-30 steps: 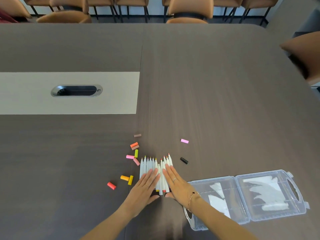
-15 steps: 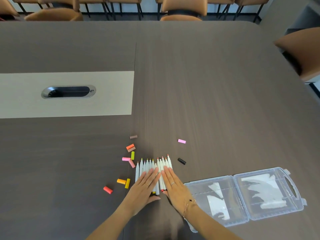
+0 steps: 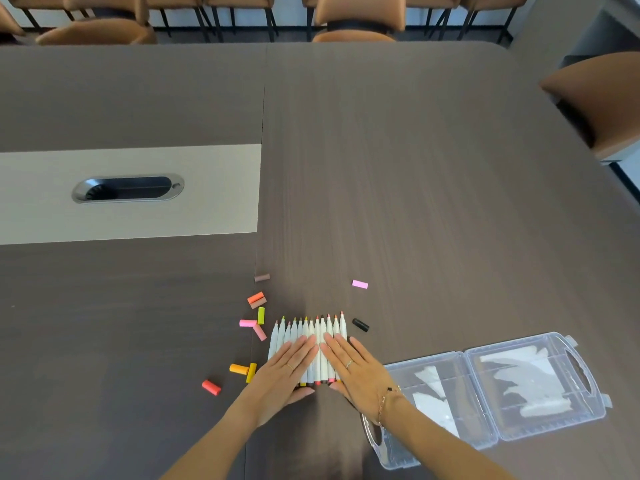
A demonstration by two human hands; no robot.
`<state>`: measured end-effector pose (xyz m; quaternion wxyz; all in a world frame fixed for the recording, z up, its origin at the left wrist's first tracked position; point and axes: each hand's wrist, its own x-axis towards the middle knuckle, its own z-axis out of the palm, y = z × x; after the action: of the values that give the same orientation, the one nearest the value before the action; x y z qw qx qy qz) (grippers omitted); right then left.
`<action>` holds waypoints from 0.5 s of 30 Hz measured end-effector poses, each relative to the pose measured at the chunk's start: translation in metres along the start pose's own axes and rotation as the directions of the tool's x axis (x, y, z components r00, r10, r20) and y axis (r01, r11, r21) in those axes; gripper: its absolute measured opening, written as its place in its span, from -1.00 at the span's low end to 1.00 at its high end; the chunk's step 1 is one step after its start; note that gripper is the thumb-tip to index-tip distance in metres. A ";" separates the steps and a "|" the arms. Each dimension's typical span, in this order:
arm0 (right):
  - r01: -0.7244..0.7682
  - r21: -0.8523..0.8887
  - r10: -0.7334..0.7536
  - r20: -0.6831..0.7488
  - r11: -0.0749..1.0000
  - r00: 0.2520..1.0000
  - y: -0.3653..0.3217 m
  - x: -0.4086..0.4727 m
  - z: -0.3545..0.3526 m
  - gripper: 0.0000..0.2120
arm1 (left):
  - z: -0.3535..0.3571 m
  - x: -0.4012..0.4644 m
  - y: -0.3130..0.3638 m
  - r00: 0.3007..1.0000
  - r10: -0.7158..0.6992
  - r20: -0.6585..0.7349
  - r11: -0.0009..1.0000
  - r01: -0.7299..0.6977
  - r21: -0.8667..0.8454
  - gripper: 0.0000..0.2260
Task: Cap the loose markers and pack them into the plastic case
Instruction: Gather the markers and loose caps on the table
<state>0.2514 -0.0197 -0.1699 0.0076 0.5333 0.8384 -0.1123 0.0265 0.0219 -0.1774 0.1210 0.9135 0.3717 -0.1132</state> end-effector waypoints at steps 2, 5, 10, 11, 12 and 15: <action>0.036 0.075 -0.038 0.026 0.997 0.999 0.000 0.001 -0.005 -0.14 | 0.000 0.002 -0.002 1.000 0.005 0.005 1.000 -0.005 -0.007 -0.38; 0.059 0.131 -0.064 0.038 0.990 0.997 0.006 0.003 -0.008 0.05 | 0.003 0.002 -0.004 0.998 0.054 -0.033 0.999 -0.054 0.002 -0.38; 0.105 0.144 -0.114 0.057 0.984 0.992 0.006 0.002 -0.012 -0.11 | 0.002 0.004 0.007 0.995 0.019 -0.101 0.997 -0.026 -0.068 -0.37; 0.099 0.137 -0.106 0.046 0.986 0.993 0.004 0.003 -0.012 -0.09 | -0.001 0.004 0.010 0.996 0.002 -0.092 0.994 -0.012 -0.107 -0.33; 0.090 0.130 -0.096 0.036 0.987 0.995 0.002 0.004 -0.012 -0.04 | -0.003 0.004 0.012 0.996 -0.007 -0.089 0.991 -0.004 -0.131 -0.26; 0.084 0.079 -0.087 0.028 0.993 0.996 0.000 0.003 -0.015 -0.10 | -0.014 -0.004 0.012 0.996 -0.001 -0.094 0.995 -0.008 -0.098 -0.29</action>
<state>0.2516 -0.0137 -0.1562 -0.0049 0.4950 0.8552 -0.1533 0.0339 0.0154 -0.1610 0.1485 0.9114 0.3804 -0.0513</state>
